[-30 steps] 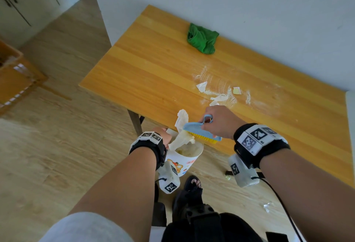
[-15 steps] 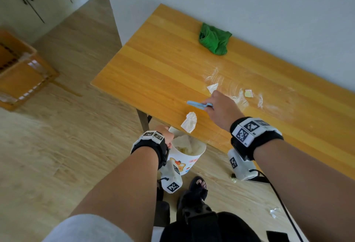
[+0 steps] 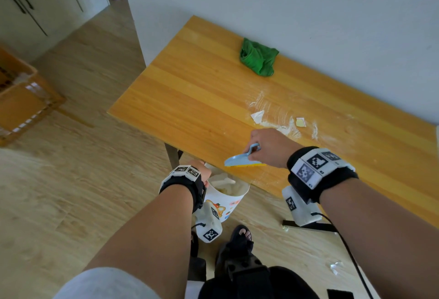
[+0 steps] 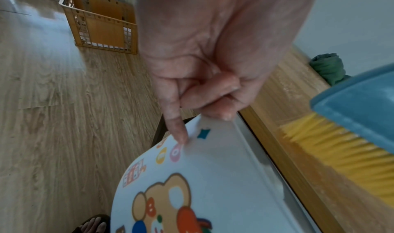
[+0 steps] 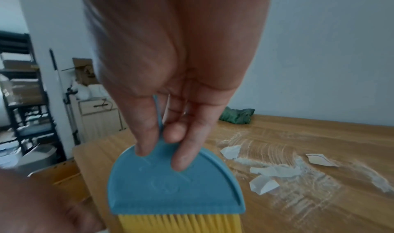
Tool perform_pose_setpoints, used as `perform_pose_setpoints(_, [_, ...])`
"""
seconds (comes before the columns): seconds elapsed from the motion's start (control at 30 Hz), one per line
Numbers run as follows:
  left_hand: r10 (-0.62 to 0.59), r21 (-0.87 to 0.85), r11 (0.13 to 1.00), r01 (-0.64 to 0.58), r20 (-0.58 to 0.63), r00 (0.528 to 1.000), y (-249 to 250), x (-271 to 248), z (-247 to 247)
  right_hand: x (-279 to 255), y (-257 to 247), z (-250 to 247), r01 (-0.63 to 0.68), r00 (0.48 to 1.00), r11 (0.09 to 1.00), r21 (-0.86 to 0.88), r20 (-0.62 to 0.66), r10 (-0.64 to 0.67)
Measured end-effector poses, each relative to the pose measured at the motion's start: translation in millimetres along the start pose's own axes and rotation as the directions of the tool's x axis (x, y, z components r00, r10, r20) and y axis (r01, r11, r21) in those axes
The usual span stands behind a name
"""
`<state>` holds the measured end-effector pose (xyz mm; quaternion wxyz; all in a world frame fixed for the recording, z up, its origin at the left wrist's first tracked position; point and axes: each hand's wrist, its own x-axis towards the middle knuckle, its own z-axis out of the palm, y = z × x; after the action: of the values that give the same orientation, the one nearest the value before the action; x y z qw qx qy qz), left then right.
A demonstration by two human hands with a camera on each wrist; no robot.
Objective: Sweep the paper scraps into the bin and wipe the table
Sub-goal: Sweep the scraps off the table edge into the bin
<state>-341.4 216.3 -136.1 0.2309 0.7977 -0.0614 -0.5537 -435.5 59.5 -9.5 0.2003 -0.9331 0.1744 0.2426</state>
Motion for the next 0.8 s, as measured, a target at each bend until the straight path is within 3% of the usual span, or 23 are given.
perform_pose_setpoints(0.13, [0.007, -0.001, 1.000, -0.007, -0.007, 1.000, 2.0, -0.3, 2.1, -5.6, 16.3, -12.5, -0.095, 0.973, 0.995, 0.031, -0.209, 0.099])
perform_pose_setpoints(0.23, [0.006, 0.000, 1.000, -0.006, -0.001, 1.000, 1.5, 0.1, 3.7, -5.9, 39.8, -12.0, -0.243, 0.870, 0.966, 0.091, -0.421, 0.259])
perform_pose_setpoints(0.3, [0.000, 0.000, 1.000, 0.000, 0.004, 1.000, 0.7, 0.0, 5.0, -5.3, 57.5, -9.6, -0.354, 0.800, 0.925, 0.142, -0.466, 0.378])
perform_pose_setpoints(0.4, [-0.008, -0.010, 1.000, 0.008, 0.002, 1.000, 0.2, -3.2, 7.2, -6.4, 79.9, -2.2, -0.480, 0.763, 0.870, 0.111, -0.437, 0.476])
perform_pose_setpoints(0.57, [-0.004, -0.018, 1.000, 0.003, -0.018, 1.000, 1.7, -6.7, 11.0, -7.0, 88.1, 14.4, -0.481, 0.814, 0.876, 0.046, -0.348, 0.465])
perform_pose_setpoints(0.7, [0.001, -0.006, 1.000, -0.001, -0.016, 1.000, 3.7, -8.7, 14.5, -9.3, 75.3, 20.4, -0.361, 0.892, 0.932, 0.015, -0.284, 0.350])
perform_pose_setpoints(0.8, [0.011, 0.002, 1.000, -0.011, -0.002, 1.000, 4.0, -8.2, 18.9, -13.9, 62.2, 20.5, -0.277, 0.933, 0.956, 0.090, -0.212, 0.291])
